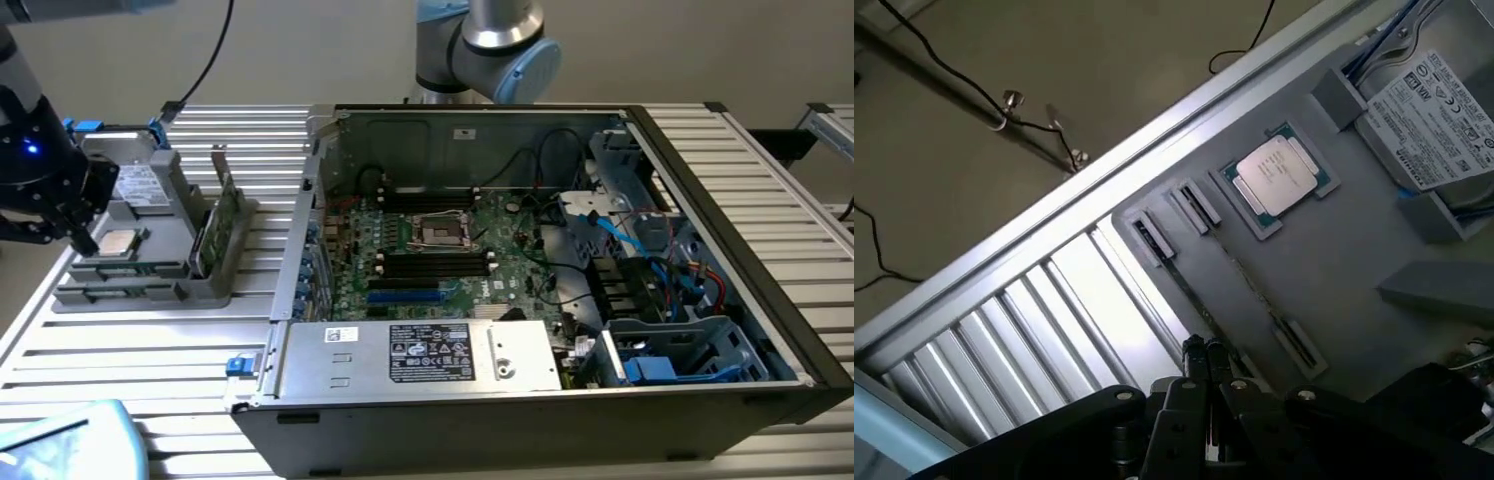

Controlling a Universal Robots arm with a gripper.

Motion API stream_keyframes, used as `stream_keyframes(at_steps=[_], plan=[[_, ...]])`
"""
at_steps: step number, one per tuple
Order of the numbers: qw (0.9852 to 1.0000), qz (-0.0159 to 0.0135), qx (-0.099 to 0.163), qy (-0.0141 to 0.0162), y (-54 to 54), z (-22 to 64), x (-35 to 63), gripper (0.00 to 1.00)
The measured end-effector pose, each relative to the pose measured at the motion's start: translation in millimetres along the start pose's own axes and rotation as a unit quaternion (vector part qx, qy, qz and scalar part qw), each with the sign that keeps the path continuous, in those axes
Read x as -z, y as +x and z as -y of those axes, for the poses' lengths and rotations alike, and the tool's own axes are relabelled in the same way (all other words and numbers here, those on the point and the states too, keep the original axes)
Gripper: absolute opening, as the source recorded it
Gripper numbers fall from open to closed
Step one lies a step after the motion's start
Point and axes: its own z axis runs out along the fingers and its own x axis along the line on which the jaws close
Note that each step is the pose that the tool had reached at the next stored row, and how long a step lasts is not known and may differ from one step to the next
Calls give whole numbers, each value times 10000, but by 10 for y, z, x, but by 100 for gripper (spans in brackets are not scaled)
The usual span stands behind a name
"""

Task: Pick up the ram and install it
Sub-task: 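Pick up the ram and move it above insertion slot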

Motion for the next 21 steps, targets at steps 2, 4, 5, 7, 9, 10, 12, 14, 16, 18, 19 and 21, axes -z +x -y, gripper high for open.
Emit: stream_keyframes(at_steps=[2,4,5,7,9,10,12,14,16,18,19,21], plan=[[9998,-21,176,7,0,1,-10,10],[9994,-43,356,14,-1,3,-20,10],[9990,-54,446,18,-1,3,-25,10],[9980,-76,632,26,-2,4,-36,10],[9967,-97,807,32,-2,5,-47,10],[9959,-108,899,36,-2,6,-53,10],[9940,-130,1082,44,-3,8,-67,10],[9919,-151,1259,51,-3,10,-80,10],[9894,-173,1441,59,-4,11,-91,10],[9866,-194,1617,66,-4,12,-102,10],[9851,-205,1705,70,-4,13,-105,10],[9819,-225,1880,78,-4,13,-113,10]])
